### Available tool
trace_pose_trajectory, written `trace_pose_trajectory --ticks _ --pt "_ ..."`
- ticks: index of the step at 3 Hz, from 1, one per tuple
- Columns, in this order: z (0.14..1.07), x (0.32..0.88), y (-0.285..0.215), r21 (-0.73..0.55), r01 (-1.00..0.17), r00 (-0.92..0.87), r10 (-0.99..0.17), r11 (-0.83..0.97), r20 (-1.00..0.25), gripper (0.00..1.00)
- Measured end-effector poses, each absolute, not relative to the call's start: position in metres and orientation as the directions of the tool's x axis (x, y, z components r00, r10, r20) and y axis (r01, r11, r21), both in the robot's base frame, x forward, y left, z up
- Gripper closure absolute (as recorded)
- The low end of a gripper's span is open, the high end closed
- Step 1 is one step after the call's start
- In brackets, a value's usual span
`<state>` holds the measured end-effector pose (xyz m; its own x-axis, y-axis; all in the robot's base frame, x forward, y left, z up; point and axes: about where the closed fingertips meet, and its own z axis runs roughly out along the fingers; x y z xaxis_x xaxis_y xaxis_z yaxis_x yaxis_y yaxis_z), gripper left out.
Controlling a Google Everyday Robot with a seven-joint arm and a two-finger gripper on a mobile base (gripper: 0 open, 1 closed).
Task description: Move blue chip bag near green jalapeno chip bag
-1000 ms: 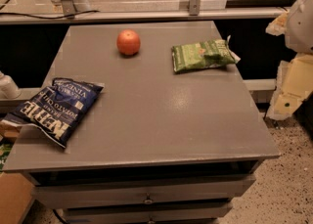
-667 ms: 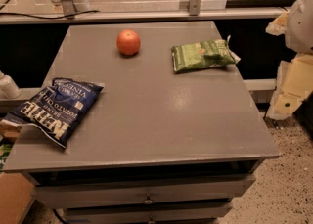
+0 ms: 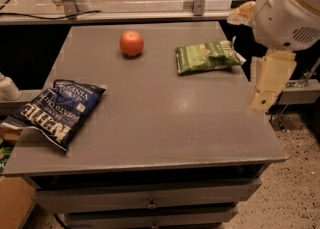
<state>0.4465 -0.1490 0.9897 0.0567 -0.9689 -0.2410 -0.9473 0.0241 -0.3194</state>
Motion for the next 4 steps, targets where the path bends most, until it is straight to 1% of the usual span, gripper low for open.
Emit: trace_pose_trajectory --ticks 1,2,3,4 --pt "0.994 0.455 -0.098 -0.377 -0.913 0.257 -0.936 -0.154 -0.242 0.0" --pt "0.997 0.455 -0.089 -0.395 -0.897 0.305 -0.924 -0.197 -0.231 0.0" --pt "0.997 0.455 -0.089 -0.396 -0.896 0.307 -0.923 -0.199 -0.231 0.0" --pt "0.994 0.461 -0.063 -0.397 -0.877 0.389 -0.884 -0.27 -0.258 0.0"
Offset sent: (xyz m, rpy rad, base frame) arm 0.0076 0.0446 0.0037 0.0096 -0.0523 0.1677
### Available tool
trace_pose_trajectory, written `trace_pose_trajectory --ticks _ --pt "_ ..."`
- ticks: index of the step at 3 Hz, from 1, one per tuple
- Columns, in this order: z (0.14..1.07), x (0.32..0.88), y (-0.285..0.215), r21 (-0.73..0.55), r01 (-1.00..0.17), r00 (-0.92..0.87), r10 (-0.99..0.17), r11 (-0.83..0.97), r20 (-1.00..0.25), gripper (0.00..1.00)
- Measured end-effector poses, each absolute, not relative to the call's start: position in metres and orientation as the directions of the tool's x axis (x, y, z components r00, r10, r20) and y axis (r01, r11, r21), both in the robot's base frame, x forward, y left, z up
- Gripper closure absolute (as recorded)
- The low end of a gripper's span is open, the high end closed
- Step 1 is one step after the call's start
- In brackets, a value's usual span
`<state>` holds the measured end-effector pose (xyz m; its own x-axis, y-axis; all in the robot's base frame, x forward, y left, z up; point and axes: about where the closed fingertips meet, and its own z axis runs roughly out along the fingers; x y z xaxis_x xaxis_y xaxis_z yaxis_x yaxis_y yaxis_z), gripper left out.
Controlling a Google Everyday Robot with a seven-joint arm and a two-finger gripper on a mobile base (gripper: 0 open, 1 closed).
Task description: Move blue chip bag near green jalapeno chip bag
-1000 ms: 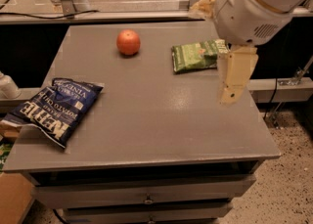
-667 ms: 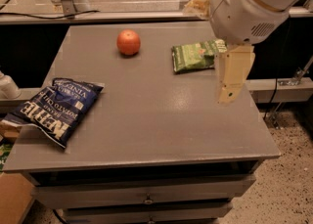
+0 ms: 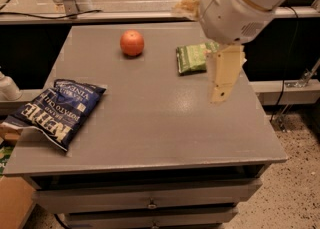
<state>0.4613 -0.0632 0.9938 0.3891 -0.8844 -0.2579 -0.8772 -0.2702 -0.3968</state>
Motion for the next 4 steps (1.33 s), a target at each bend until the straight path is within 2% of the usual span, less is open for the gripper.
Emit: trace_pose_trajectory --ticks 3,4 --pt "0.972 0.471 0.071 -0.417 -0.788 0.612 -0.657 -0.454 -0.44 0.0" --pt "0.961 0.465 0.108 -0.415 -0.751 0.66 -0.601 -0.513 -0.452 0.0"
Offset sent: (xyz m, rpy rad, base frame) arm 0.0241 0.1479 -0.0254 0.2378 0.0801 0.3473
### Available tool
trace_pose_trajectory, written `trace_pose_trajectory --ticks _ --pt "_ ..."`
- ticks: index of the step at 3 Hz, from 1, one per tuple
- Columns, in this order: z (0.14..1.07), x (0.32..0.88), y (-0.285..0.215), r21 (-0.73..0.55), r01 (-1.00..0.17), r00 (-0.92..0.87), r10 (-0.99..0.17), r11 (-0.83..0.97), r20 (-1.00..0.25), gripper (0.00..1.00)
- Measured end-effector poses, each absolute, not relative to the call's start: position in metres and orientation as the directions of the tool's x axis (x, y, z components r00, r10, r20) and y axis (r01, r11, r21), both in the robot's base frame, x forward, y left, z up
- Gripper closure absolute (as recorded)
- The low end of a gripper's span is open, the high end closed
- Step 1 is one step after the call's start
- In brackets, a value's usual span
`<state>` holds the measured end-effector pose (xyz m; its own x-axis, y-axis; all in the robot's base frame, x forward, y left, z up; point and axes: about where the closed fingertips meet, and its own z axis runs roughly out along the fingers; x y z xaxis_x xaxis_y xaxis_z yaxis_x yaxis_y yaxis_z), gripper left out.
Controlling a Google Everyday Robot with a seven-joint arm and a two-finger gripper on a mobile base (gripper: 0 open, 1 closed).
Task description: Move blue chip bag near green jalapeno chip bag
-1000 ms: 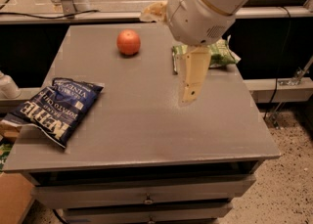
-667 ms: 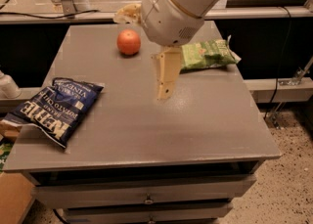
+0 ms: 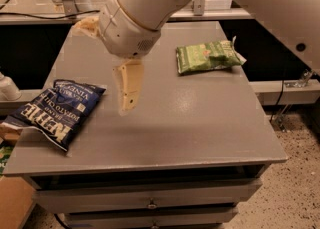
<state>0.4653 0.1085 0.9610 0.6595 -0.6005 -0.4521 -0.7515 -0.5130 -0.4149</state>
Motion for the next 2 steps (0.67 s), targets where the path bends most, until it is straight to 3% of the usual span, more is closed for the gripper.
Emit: trace_pose_trajectory --ticks 2 --pt "0.928 0.469 0.154 -0.368 -0.725 0.688 -0.607 -0.582 -0.398 0.0"
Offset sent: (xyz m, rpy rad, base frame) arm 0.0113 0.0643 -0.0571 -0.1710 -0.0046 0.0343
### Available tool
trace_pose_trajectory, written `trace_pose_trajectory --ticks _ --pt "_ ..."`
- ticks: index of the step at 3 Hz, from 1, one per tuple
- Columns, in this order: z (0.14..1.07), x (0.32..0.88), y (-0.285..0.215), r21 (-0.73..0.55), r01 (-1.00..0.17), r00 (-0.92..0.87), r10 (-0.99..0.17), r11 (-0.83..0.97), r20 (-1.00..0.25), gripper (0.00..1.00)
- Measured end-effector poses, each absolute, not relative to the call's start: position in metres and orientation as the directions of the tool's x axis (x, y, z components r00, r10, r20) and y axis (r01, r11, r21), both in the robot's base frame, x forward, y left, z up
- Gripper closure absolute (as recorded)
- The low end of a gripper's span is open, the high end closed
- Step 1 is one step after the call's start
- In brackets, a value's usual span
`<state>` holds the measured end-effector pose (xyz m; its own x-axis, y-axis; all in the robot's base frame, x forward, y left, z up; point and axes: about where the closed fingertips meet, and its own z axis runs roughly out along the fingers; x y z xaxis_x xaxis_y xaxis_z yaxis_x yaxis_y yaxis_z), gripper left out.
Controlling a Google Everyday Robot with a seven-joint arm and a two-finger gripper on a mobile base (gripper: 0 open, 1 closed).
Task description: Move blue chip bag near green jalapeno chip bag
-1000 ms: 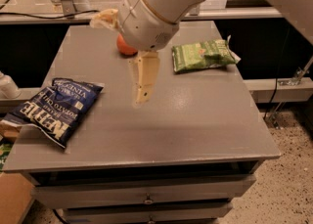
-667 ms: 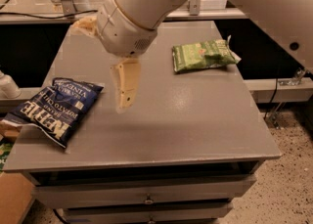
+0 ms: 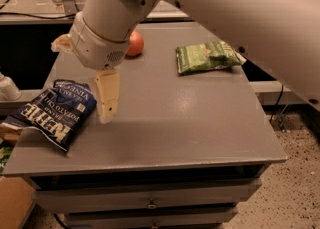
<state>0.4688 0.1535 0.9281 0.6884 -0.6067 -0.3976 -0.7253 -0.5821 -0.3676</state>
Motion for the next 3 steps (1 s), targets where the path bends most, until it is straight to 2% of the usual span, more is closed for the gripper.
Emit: trace_pose_trajectory --ticks 3 --pt "0.889 0.497 0.188 -0.283 -0.787 0.615 -0.728 -0.548 -0.301 0.0"
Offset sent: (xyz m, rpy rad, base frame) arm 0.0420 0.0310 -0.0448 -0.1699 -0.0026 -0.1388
